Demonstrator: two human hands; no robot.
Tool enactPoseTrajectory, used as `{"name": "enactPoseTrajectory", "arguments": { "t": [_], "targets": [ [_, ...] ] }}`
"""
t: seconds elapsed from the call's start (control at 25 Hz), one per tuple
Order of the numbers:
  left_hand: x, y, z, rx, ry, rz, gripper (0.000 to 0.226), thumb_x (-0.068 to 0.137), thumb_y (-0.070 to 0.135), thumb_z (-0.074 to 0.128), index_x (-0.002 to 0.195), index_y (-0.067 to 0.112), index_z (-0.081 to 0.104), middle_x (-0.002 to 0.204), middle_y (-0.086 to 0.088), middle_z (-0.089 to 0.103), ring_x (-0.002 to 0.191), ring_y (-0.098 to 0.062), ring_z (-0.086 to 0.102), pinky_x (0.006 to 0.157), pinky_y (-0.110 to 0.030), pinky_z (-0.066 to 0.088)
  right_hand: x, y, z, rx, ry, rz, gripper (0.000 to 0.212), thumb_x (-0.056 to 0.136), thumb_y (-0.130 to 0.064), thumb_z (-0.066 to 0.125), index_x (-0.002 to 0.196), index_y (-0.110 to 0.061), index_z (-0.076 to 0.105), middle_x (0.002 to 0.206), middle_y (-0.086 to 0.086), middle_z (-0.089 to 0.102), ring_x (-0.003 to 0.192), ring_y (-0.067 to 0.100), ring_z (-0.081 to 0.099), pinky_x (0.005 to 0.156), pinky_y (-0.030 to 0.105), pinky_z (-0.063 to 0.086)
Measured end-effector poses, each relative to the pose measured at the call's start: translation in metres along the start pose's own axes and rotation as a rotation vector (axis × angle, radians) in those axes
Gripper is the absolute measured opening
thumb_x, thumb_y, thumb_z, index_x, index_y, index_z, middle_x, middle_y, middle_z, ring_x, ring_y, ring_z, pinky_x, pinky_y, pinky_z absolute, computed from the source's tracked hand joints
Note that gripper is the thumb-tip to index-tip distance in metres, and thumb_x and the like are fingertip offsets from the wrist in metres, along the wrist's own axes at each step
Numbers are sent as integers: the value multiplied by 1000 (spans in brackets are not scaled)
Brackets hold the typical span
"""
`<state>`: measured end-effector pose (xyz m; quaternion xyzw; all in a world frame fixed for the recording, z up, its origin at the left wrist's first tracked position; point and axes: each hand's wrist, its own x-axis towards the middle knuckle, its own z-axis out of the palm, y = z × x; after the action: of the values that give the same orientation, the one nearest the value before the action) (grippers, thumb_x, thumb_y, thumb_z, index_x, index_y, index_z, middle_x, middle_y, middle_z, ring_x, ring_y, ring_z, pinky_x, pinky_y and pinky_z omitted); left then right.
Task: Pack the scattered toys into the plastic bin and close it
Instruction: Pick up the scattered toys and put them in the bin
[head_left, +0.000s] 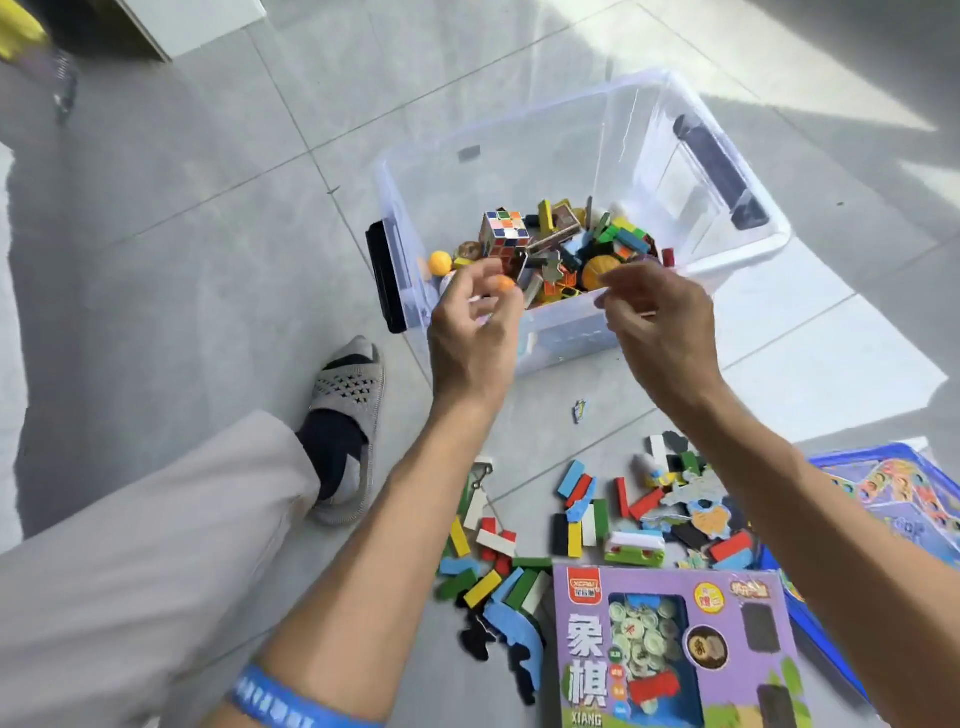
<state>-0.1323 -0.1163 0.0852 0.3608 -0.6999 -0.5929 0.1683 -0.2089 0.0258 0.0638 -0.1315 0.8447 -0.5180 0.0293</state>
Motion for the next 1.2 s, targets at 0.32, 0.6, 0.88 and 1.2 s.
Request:
{"name": "enactPoseTrajectory", "arguments": {
  "t": [0.32,0.6,0.88,1.2],
  "targets": [
    [-75,-210,-48,902,-180,-232,49,84,29,63,130,25,48,123,-3,50,112,-25,49,91,-36,44,-188,105,62,-450,-471,-160,24,81,-14,69,104,-19,67,91,-2,71,77,23,64,61,36,54],
    [-37,-228,-44,980,-337,-129,35,72,25,69,102,20,52,110,-5,54,99,-27,55,86,-33,43,-214,121,122,-706,-670,-463,43,71,-13,70,112,-19,57,100,2,59,72,24,50,62,36,45],
    [-31,-221,-46,661,-206,-355,14,70,13,63,82,19,59,93,-4,58,78,-20,53,68,-26,43,-203,122,123,-483,-629,-135,25,80,-12,65,102,-14,54,88,2,55,69,24,55,57,36,48],
    [-69,-208,-98,-416,-2,-903,36,76,-15,30,91,14,45,81,-21,66,56,-21,52,42,-23,35,-209,107,112,-375,-789,-41,10,83,-20,49,91,-15,49,78,1,55,62,26,54,54,35,43]
  ]
}}
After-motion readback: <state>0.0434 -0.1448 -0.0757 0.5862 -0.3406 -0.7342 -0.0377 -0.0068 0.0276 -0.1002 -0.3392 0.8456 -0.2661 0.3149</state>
